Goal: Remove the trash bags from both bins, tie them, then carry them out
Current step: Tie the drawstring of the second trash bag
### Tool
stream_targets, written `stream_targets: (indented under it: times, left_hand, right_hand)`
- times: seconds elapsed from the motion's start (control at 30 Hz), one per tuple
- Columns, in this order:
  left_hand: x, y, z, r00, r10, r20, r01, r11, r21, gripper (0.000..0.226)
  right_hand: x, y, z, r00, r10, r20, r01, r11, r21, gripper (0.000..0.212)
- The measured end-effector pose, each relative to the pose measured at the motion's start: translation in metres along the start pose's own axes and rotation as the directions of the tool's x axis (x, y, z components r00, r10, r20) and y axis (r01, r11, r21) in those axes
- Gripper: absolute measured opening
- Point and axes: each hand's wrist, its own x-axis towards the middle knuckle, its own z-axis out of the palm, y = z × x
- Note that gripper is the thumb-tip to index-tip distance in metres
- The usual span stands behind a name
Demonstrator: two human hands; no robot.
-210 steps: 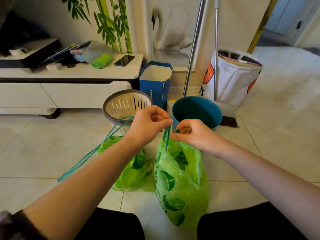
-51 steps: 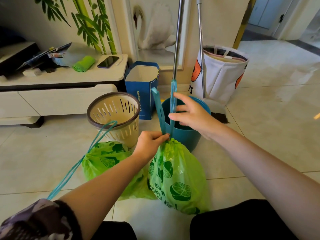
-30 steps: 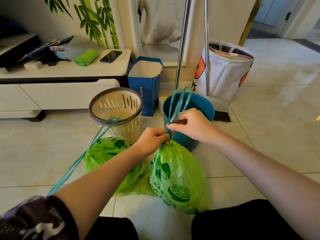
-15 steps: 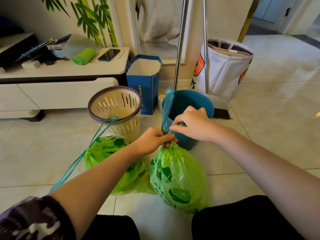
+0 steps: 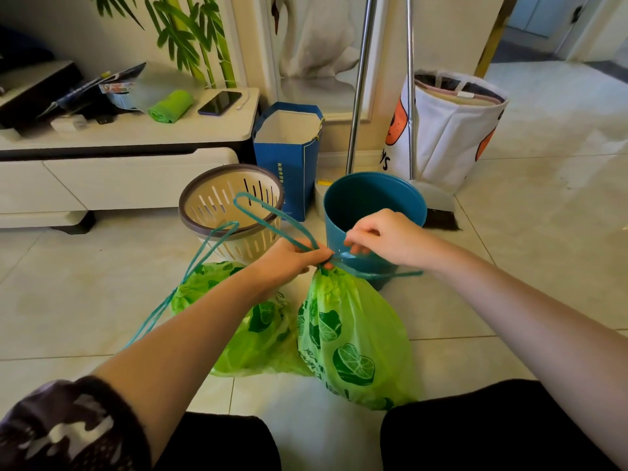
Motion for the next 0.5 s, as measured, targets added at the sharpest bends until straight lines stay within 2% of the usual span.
stream_targets:
  times: [0.07,0.13,0.27,0.5]
  left_hand:
    - [-0.001,0.001,-0.002,0.998,0.062,0.008,-0.062,0.995,0.074,0.017]
    - [-0.003,0.003,-0.004,0.996,0.083,0.023,-0.085,0.993,0.076,0.013]
    - [-0.005,0.001,-0.005,0.996,0.086,-0.002,-0.085,0.995,0.044,0.008]
    - [-0.005,-0.001,-0.008,0.994,0.111,0.007,-0.111,0.992,0.067,0.011]
  right_hand:
    - [0.001,0.010,0.007,0.996,-0.014,0.083,0.019,0.998,-0.053,0.020]
    - [0.003,0.013,0.015,0.991,-0.031,0.132,0.027,0.999,0.032,0.023]
    - [0.008,0.010,0.029,0.986,-0.084,0.145,0.058,0.983,0.175,0.017]
    - [0.013,0.016,0.044,0.982,-0.057,0.179,0.008,0.965,0.261,0.021]
